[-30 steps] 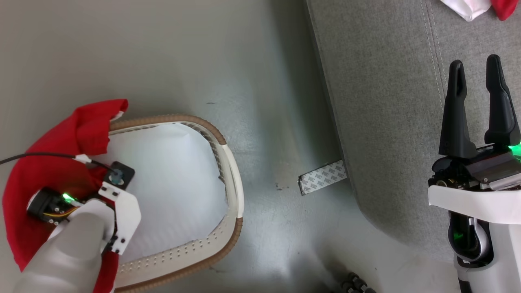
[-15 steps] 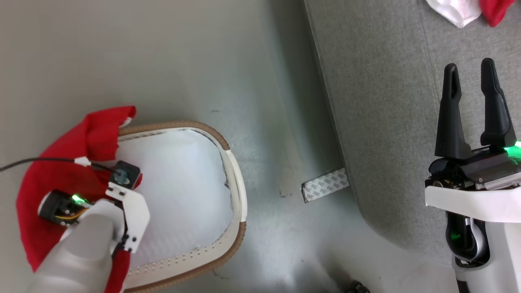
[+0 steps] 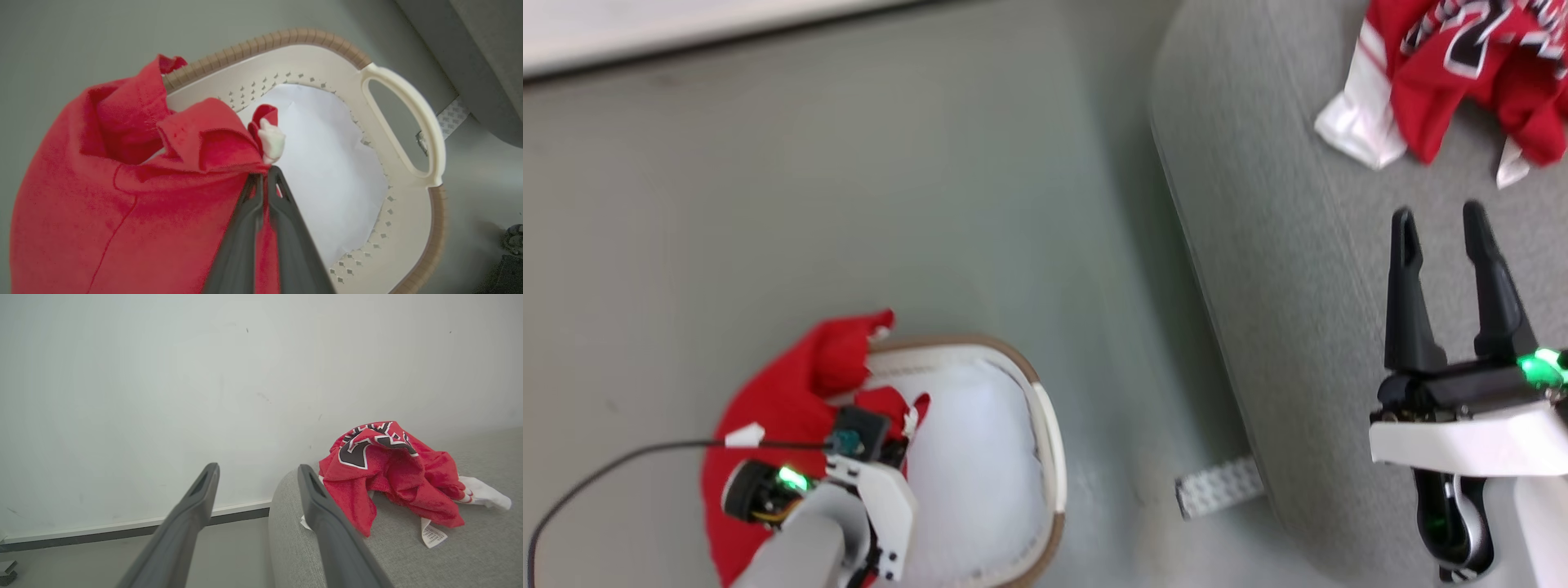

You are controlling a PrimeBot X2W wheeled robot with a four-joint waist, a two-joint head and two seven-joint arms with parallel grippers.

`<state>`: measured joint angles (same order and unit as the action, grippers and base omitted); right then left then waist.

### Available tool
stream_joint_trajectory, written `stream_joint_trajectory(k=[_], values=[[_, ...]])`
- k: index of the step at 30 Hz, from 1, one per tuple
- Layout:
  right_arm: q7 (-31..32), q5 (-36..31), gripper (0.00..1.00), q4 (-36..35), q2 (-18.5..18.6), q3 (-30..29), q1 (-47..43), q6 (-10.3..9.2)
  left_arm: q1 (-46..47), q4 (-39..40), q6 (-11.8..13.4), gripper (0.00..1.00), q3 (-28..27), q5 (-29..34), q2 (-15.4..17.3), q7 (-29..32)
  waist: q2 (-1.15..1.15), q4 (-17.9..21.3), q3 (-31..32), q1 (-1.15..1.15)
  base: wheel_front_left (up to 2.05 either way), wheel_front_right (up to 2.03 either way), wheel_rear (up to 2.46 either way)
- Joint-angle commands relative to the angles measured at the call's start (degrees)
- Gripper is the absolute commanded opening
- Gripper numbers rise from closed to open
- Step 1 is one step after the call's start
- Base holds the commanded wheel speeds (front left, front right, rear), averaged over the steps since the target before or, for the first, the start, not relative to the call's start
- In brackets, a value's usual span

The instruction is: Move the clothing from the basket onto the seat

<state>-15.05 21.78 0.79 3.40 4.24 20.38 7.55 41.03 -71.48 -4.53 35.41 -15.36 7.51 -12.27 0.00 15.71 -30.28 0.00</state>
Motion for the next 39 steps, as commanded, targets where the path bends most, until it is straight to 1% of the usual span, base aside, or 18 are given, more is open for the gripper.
stream_joint_trajectory(k=[1, 4, 8, 13, 18, 25, 29, 36, 39], values=[[-0.18, 0.15, 1.0, 0.59, 0.63, -0.1, -1.38, -0.13, -1.72, 0.48, -0.35, 0.0, -0.36, -0.83, -0.45, -0.91, 0.0, -4.72, 8.64, 0.0, 0.0, 0.0, 0.0], [-0.18, 0.51, 1.0, 1.41, 1.41, -0.11, -3.1, -0.13, -3.71, 2.15, -0.98, 0.0, -0.84, -2.2, -1.08, -2.27, 0.0, -6.66, 13.12, 0.0, 0.0, 0.0, 0.0], [-0.18, 0.96, 1.0, 2.31, 1.9, 0.19, -5.22, -0.13, -5.91, 6.07, -1.51, 0.0, -1.66, -3.13, -1.11, -2.89, 0.0, -9.07, 17.86, 0.0, 0.0, 0.0, 0.0], [-0.18, 1.57, 1.0, 3.25, 2.38, 0.82, -7.79, -0.13, -8.76, 15.04, -1.76, 0.0, -4.35, -4.67, 0.46, -2.86, 0.0, -11.57, 22.54, 0.0, 0.0, 0.0, 0.0], [-0.18, 2.06, 1.0, 3.76, 1.96, 1.21, -10.55, -0.13, -10.94, 24.5, -1.88, 0.0, -6.88, -5.4, 2.1, -2.88, 0.0, -13.38, 26.55, 0.0, 0.0, 0.0, 0.0], [-0.16, 3.03, 1.0, 3.82, 1.21, 2.3, -13.89, -0.13, -11.93, 36.85, -2.15, 0.0, -8.78, -6.64, 2.77, -2.86, 0.0, -15.31, 30.72, 0.0, 0.0, 0.0, 0.0], [-0.09, 3.26, 1.0, 3.61, 1.07, 3.71, -14.73, -0.13, -10.21, 44.77, -1.77, 0.0, -9.22, -7.49, 3.1, -0.71, 0.0, -16.06, 31.59, 0.0, 0.0, 0.0, 0.0], [-0.09, 4.13, 1.0, 3.29, 0.74, 6.4, -15.85, -0.13, -8.72, 59.2, -0.09, 0.0, -9.05, -8.68, 3.08, 5.86, 0.0, -17.12, 32.69, 0.0, 0.0, 0.0, 0.0], [-0.09, 4.42, 1.0, 3.2, 0.48, 7.55, -16.1, -0.13, -9.54, 63.31, 0.65, 0.0, -9.01, -8.97, 3.53, 8.07, 0.0, -17.19, 32.92, 0.0, 0.0, 0.0, 0.0]])
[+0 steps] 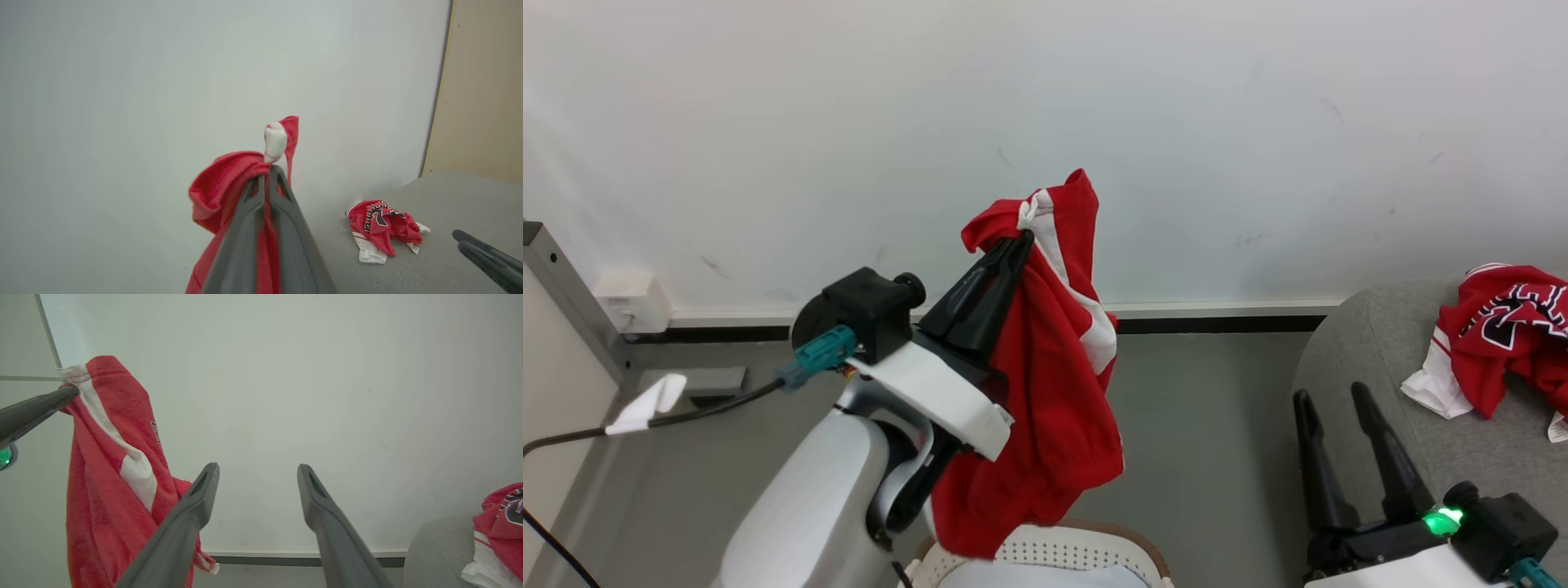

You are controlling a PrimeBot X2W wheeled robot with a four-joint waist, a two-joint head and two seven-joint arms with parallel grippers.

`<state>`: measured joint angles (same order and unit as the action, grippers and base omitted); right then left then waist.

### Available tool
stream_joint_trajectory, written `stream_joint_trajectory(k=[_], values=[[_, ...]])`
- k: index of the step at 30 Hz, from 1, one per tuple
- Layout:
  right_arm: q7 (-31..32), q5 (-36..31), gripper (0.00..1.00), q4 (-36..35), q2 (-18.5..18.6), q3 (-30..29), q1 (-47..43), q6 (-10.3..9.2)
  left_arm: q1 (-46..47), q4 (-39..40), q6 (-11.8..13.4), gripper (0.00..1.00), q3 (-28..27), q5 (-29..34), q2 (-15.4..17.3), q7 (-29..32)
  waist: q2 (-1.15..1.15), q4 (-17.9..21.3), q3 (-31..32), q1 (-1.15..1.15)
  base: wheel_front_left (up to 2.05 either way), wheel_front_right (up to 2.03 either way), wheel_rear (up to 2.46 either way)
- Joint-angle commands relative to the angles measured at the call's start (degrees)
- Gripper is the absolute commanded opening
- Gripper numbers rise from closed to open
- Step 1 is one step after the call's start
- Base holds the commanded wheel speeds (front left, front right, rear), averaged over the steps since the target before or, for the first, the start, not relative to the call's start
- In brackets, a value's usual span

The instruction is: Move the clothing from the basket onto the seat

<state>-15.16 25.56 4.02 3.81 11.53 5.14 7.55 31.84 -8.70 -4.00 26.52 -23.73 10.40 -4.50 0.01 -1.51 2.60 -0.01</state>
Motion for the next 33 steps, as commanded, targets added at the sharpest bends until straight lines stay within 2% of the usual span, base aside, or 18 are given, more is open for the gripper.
stream_joint_trajectory(k=[1, 9, 19, 24, 33], values=[[0.03, 0.68, 1.0, -0.03, -0.03, 0.72, -0.83, -0.13, -0.77, 1.43, 0.42, 0.0, -0.09, -0.67, 0.84, 0.88, -0.01, 0.11, 0.07, 0.01, 0.0, 0.0, 0.0], [0.02, 1.33, 1.0, -0.5, 0.53, 4.09, 0.02, -0.13, -3.15, 4.36, 1.56, 0.0, -0.13, -1.0, 1.85, 2.08, -0.01, 0.82, -0.5, 0.01, 0.0, 0.0, 0.0], [0.03, 4.49, 1.0, 1.19, 6.13, 14.58, 3.29, -0.13, -4.02, 3.77, 1.35, 0.0, 1.37, -1.23, 1.18, 1.71, -0.01, 0.84, -0.97, 0.01, 0.0, 0.0, 0.0], [1.1, 5.24, 1.0, 5.07, 7.3, 19.55, 5.83, -0.13, -4.06, 2.97, 0.78, 0.0, 3.03, -1.38, 0.24, 1.73, -0.01, -0.37, -0.66, 0.01, 0.0, 0.0, 0.0], [2.99, 6.81, 1.0, 15.07, 5.28, 27.0, 12.07, -0.13, -3.64, 2.22, -0.42, 0.0, 7.91, -1.54, -2.99, 2.7, -0.01, -5.29, 0.08, 0.01, 0.0, 0.0, 0.0]])
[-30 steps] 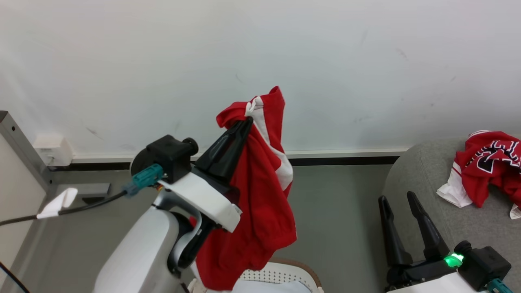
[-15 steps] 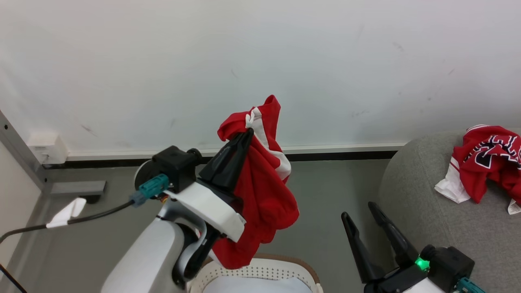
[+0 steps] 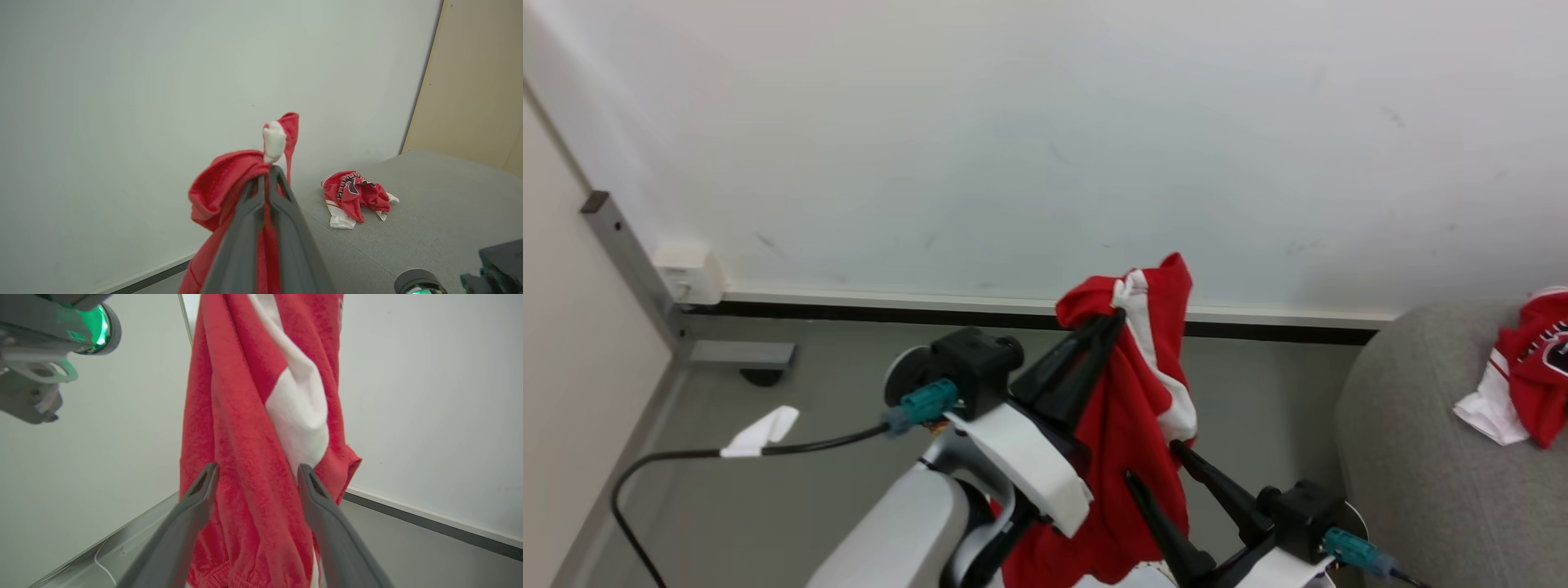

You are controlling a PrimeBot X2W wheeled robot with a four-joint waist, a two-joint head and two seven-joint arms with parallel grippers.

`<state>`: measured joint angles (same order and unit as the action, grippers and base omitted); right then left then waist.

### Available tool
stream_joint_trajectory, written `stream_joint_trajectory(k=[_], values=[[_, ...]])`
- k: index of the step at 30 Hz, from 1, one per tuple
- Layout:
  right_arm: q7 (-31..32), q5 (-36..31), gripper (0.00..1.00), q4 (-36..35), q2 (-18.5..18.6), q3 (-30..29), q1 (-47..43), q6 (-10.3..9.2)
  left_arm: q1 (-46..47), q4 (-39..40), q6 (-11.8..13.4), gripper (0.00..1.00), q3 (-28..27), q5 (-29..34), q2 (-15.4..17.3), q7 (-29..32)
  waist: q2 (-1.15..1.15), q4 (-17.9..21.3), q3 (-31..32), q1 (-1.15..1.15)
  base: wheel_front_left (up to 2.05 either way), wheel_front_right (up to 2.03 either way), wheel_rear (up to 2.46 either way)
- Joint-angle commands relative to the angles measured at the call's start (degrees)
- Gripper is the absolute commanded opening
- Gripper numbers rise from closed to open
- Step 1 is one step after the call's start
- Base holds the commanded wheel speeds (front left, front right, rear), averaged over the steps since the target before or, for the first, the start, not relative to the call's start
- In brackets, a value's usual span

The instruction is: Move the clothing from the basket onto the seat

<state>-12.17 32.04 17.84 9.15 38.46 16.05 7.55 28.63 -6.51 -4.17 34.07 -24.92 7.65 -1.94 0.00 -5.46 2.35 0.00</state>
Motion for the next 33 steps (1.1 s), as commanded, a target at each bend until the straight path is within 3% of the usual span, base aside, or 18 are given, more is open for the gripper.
stream_joint_trajectory(k=[1, 9, 10, 11, 12, 23, 33], values=[[0.01, 0.33, 1.0, 1.25, -0.06, 0.08, 1.15, -0.13, -0.43, 0.04, -0.26, 0.0, 0.35, -0.34, -0.24, 0.14, 0.0, -1.35, 0.34, 0.0, 0.0, 0.0, 0.0], [-1.25, 0.6, 1.0, 13.32, -2.95, 0.88, 5.76, -0.13, -1.24, 1.34, -1.71, 0.0, 6.46, -1.1, -2.09, 1.63, 0.0, -7.19, 1.7, 0.0, 0.0, 0.0, 0.0], [-1.6, 0.67, 0.79, 14.39, -3.08, 0.89, 6.18, -0.13, -1.38, 1.54, -1.78, 0.0, 6.87, -1.05, -2.16, 1.74, 0.0, -7.63, 1.79, 0.0, 0.0, 0.0, 0.0], [-1.78, 0.77, 0.29, 15.3, -3.2, 0.78, 6.59, -0.13, -1.46, 1.72, -1.85, 0.0, 7.33, -1.17, -2.18, 1.8, 0.0, -8.01, 1.89, 0.0, 0.0, 0.0, 0.0], [-2.18, 0.8, 0.0, 16.16, -3.35, 0.52, 6.87, -0.13, -1.53, 1.83, -1.87, 0.0, 7.64, -1.25, -2.18, 1.87, 0.0, -8.32, 1.99, 0.0, 0.0, 0.0, 0.0], [-2.95, 2.33, 0.0, 18.73, -4.45, 2.15, 8.05, -0.13, -1.42, 1.12, -1.0, 0.0, 6.67, -2.02, -1.06, 1.45, 0.0, -7.94, 1.83, 0.0, 0.0, 0.0, 0.0], [-3.07, 3.08, 0.0, 14.72, -3.57, 1.16, 7.25, -0.13, -1.52, 0.77, 0.19, 0.0, 5.34, -2.59, 0.11, 0.65, 0.0, -6.16, 1.56, 0.0, 0.0, 0.0, 0.0]])
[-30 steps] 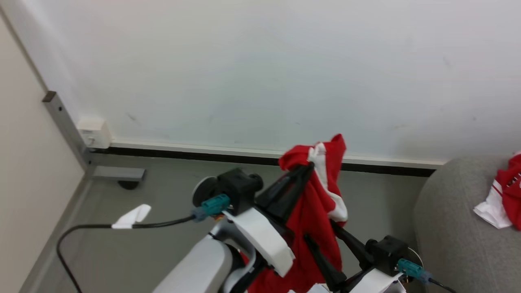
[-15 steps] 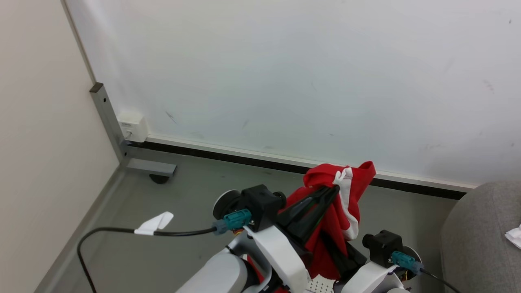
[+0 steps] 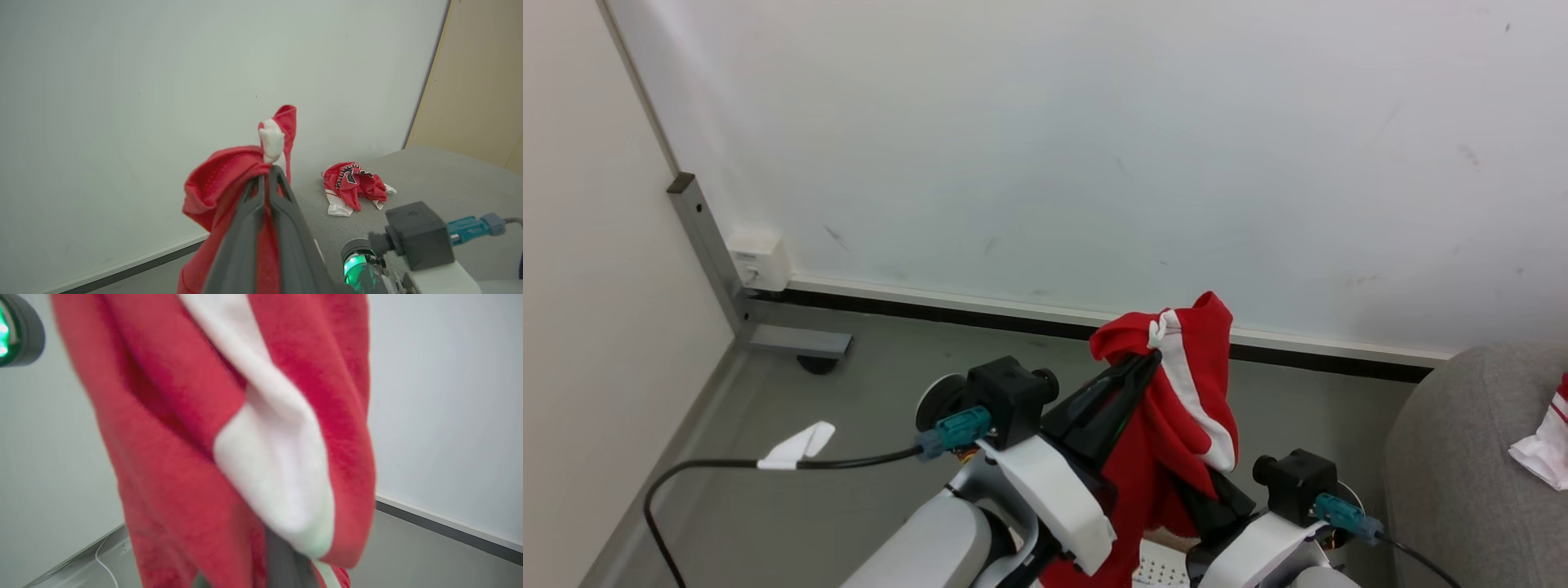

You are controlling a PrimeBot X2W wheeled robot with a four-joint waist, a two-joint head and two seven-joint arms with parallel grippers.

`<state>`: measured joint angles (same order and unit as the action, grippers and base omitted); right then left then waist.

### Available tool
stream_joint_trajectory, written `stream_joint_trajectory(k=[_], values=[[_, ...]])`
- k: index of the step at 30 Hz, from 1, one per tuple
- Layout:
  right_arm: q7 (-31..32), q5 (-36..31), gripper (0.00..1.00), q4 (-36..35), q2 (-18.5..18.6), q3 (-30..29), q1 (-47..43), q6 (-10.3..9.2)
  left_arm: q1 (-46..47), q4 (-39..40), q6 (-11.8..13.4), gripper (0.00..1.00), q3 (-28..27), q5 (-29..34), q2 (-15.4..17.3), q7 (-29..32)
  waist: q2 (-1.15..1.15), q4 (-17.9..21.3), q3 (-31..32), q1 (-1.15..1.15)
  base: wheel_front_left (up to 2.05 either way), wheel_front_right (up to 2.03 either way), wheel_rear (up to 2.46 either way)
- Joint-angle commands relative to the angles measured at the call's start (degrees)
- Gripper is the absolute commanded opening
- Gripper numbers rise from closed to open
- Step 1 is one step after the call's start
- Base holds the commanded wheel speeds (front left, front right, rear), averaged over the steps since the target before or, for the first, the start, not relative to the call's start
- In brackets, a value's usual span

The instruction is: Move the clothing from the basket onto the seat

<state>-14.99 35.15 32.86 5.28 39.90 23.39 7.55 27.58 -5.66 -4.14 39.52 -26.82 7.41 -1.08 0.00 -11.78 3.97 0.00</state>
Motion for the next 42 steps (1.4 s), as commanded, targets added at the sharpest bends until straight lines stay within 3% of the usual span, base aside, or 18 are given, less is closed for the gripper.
stream_joint_trajectory(k=[1, 4, 5, 6, 7, 15, 26, 33, 42], values=[[-0.22, -0.12, 0.0, -0.89, 0.38, -0.65, -0.45, -0.13, -0.67, -0.06, 0.27, 0.0, -0.16, -0.66, 0.46, -0.3, 0.0, 0.41, -0.07, 0.0, 0.0, 0.0, 0.0], [-0.22, -0.49, 0.0, -2.42, 0.47, -1.55, -0.8, -0.13, -1.27, 0.12, 0.62, 0.0, -0.26, -0.74, 0.86, -0.5, 0.0, 1.35, -0.29, 0.0, 0.0, 0.0, 0.0], [-0.22, -0.6, 0.0, -2.89, 0.42, -1.97, -0.79, -0.13, -1.28, 0.25, 0.66, 0.09, -0.24, -0.85, 0.9, -0.55, 0.0, 1.58, -0.33, 0.0, 0.0, 0.0, 0.0], [-0.22, -0.73, 0.0, -3.39, 0.36, -2.41, -0.81, -0.13, -1.24, 0.4, 0.74, 0.33, -0.28, -0.93, 0.9, -0.61, 0.0, 1.81, -0.39, 0.0, 0.0, 0.0, 0.0], [-0.22, -0.87, 0.0, -4.02, 0.31, -2.83, -0.87, -0.13, -1.22, 0.61, 0.77, 0.99, -0.36, -1.18, 0.78, -0.68, 0.0, 2.04, -0.44, 0.0, 0.0, 0.0, 0.0], [-0.23, -1.47, 0.0, -10.55, 1.84, -11.91, -3.85, -0.13, -2.83, 1.51, 1.39, 1.0, -0.2, -1.29, 1.49, -1.39, 0.0, 5.03, -0.84, 0.0, 0.0, 0.0, 0.0], [-0.23, -2.76, 0.0, -19.82, 5.2, -21.85, -9.31, -0.13, -5.54, 2.26, 0.67, 1.0, 1.41, 0.31, 2.85, -5.72, 0.0, 17.9, -3.66, 0.0, 0.0, 0.0, 0.0], [-0.23, -4.0, 0.0, -23.51, 5.5, -25.4, -11.19, -0.13, -5.59, 0.56, 0.68, 1.0, 2.31, 1.48, 3.31, -7.81, 0.0, 26.56, -5.48, 0.0, 0.0, 0.0, 0.0], [-0.1, -4.74, 0.0, -27.46, 4.81, -28.93, -13.42, -0.13, -4.22, -3.09, 0.66, 1.0, 3.08, 2.42, 3.26, -9.26, 0.0, 32.45, -7.99, 0.0, 0.0, 0.0, 0.0]])
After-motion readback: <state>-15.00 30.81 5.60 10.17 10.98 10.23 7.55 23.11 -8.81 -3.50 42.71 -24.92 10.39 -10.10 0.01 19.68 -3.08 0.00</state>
